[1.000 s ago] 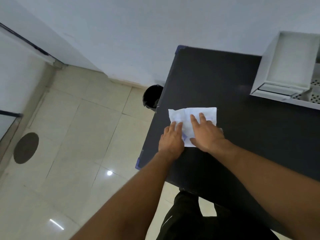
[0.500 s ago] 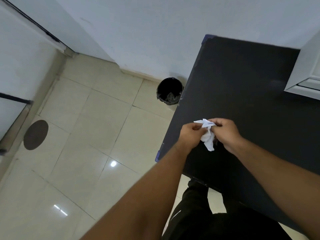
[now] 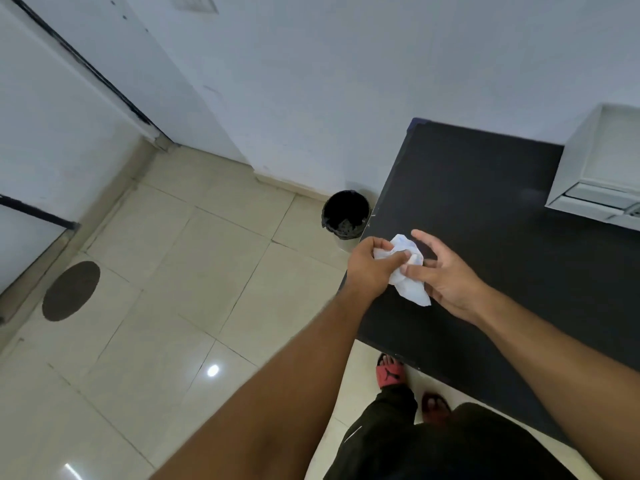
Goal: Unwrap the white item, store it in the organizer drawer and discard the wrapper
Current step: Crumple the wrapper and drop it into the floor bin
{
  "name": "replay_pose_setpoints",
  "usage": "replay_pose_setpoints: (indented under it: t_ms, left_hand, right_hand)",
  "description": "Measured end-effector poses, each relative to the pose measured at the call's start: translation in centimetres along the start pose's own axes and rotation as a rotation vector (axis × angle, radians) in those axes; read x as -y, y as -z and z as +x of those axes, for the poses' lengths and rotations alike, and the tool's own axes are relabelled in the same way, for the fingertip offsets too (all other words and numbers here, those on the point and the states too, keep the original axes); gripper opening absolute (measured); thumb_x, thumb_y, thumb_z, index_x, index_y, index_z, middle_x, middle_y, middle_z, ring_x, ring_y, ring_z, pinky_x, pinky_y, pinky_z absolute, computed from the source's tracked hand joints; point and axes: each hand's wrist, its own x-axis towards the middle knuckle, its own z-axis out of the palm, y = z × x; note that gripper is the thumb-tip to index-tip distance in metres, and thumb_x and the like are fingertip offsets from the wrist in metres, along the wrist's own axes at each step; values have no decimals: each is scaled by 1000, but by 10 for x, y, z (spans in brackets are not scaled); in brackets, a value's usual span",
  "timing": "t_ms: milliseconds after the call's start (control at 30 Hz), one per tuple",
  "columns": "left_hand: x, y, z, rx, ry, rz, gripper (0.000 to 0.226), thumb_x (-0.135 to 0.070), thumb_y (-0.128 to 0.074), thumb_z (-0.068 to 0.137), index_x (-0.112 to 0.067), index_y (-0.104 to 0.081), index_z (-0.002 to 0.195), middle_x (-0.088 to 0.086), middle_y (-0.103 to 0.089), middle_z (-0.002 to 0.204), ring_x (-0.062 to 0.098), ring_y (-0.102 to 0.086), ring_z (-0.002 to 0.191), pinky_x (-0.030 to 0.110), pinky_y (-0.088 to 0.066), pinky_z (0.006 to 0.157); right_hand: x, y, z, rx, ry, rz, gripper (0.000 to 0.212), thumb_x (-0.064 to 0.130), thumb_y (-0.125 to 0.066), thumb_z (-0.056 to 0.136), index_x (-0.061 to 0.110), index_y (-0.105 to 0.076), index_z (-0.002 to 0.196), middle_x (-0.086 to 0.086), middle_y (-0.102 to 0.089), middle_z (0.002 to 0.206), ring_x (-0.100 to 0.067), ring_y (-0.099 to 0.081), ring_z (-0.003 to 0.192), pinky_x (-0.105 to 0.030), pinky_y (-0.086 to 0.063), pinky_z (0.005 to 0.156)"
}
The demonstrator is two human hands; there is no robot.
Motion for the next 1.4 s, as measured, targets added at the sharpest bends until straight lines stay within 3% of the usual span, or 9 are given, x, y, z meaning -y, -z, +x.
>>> replay_pose_setpoints:
  t_ms: [200,400,600,733,833,1000,1100,1200,1400]
  left_hand:
    - [3,16,-67,193,151,-259,19,-25,-60,101,-14,-72,112,7,-74,107,22,-71,99,40,-56,98]
    - [30,24,-126,147,105,-175,34,-25,-60,102,-10,-64,132,11,-71,122,26,-70,107,34,-57,92]
    - [61,51,-161,-164,55,-247,26,-22,-73,94,-3,-71,112,12,-73,91,15,-64,73,22,-50,59]
    - [71,87,-163,-344,73,-247,19,-18,-76,89,-1,-74,99,7,-67,75,14,-53,61,23,-43,51]
    - [77,118,-155,-385,113,-283,22,-18,-78,83,0,-73,94,11,-68,75,19,-56,64,28,-48,56]
    - [80,176,-129,-207,146,-352,31,-12,-70,83,7,-71,108,17,-72,98,29,-67,88,37,-55,82]
    - [83,225,-114,3,227,-393,24,-1,-53,94,1,-71,109,7,-71,94,16,-67,79,27,-49,74]
    - [93,274,-94,191,207,-276,27,-6,-55,97,-6,-74,116,6,-77,112,14,-72,95,23,-44,72]
    - [98,326,-41,191,152,-136,19,-13,-66,96,-4,-76,109,11,-76,92,16,-72,82,22,-41,59]
  right_hand:
    - [-1,-7,-33,-87,102,-452,25,13,-75,89,29,-70,108,1,-72,108,-16,-71,96,-33,-61,79]
    - [-21,-33,-70,-136,83,-327,21,5,-71,91,23,-72,100,2,-71,99,-18,-69,94,-28,-59,71]
    - [-37,-88,-96,-168,123,-378,13,19,-78,84,31,-74,85,4,-76,93,-16,-71,87,-35,-61,79]
    - [-37,-117,-108,118,182,-421,28,20,-73,88,35,-74,112,6,-79,95,-14,-74,86,-34,-63,75]
    - [-39,-137,-95,334,183,-623,61,22,-79,83,35,-59,139,10,-73,121,-6,-72,97,-30,-59,84]
    - [-31,-193,-60,269,400,-862,38,16,-76,87,35,-74,120,15,-75,105,-3,-71,87,-21,-59,77]
    - [-27,-233,-32,158,411,-903,23,19,-80,82,32,-80,101,13,-75,90,-9,-71,77,-35,-62,76]
    - [-25,-266,-2,121,406,-1005,21,34,-86,75,30,-81,95,10,-75,88,-8,-66,75,-35,-59,71]
    - [-21,-309,33,124,201,-772,23,19,-82,80,24,-67,97,-9,-74,91,-25,-73,77,-37,-63,66]
